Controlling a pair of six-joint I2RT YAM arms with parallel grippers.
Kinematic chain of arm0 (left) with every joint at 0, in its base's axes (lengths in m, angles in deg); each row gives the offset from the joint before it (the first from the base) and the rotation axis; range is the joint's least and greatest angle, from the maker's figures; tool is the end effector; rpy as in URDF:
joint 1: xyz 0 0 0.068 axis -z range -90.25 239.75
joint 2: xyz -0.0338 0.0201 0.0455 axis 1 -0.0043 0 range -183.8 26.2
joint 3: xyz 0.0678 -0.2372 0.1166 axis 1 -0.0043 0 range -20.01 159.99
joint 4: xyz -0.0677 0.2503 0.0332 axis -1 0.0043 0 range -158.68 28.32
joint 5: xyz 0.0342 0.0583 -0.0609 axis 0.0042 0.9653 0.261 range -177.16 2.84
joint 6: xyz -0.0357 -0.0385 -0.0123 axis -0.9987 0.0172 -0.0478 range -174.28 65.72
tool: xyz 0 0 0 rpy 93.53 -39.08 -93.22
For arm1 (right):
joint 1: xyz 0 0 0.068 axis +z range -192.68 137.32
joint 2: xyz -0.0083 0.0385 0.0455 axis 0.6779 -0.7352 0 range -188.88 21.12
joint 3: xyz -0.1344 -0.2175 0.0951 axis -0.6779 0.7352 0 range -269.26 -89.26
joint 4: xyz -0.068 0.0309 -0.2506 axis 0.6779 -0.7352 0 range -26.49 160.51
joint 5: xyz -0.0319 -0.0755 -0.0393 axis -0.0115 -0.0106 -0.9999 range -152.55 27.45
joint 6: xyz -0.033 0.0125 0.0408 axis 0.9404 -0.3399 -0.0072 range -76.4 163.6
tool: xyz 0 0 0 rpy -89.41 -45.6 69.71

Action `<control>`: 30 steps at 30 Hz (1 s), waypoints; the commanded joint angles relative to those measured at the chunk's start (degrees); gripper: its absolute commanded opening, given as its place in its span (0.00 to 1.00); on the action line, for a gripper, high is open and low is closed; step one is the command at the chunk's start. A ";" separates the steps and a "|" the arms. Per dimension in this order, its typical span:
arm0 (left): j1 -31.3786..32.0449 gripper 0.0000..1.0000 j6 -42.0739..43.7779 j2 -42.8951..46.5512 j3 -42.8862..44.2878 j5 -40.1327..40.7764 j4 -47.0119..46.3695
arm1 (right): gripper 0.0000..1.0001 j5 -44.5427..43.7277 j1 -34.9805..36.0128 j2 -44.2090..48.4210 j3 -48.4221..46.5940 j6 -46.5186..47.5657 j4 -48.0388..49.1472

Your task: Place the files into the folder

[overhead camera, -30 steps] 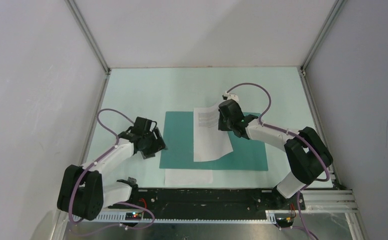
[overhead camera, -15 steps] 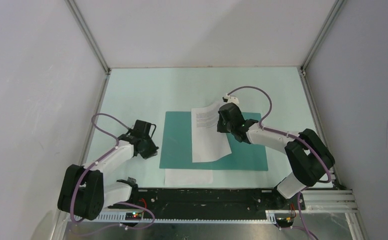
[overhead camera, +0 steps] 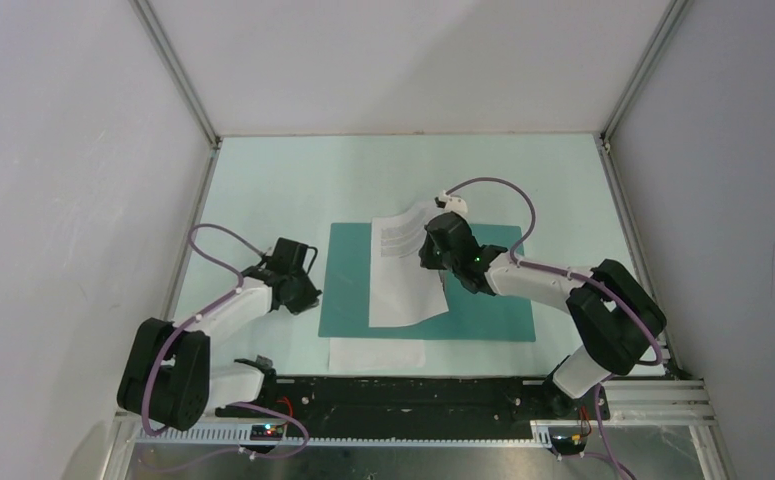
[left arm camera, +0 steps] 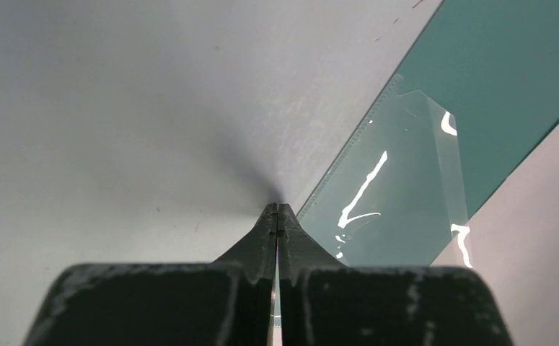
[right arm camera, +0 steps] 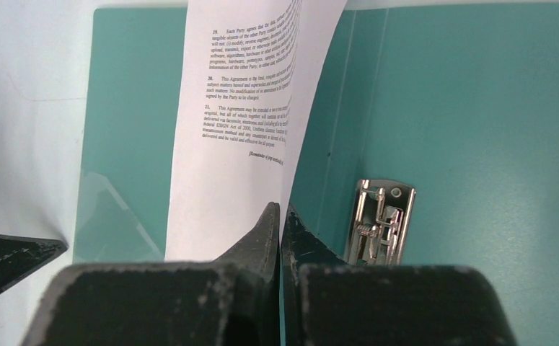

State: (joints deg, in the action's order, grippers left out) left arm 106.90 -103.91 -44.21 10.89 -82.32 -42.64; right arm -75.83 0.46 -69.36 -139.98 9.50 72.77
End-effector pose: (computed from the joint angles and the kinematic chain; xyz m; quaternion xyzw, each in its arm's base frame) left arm 0.1957 -0.0574 0.1530 -0.2817 0.9350 -0.0819 0.1994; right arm 0.2501 0.2232 0.2007 -0.0192 0.8921 0.1931 0.4080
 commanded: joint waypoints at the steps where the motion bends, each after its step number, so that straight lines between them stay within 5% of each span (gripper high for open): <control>1: 1.62 0.00 -1.80 -2.30 -0.85 2.03 0.39 | 0.00 -3.09 1.39 -0.48 -0.08 -2.37 3.28; 30: 2.97 0.00 -2.49 -3.98 -1.34 1.29 0.10 | 0.00 -6.21 6.27 -7.80 -0.08 -6.81 9.67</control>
State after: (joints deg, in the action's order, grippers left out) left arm 109.11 -105.92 -46.14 11.19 -82.34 -46.11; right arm -79.28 5.88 -76.07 -139.94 3.97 78.83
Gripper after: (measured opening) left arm 0.005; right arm 0.009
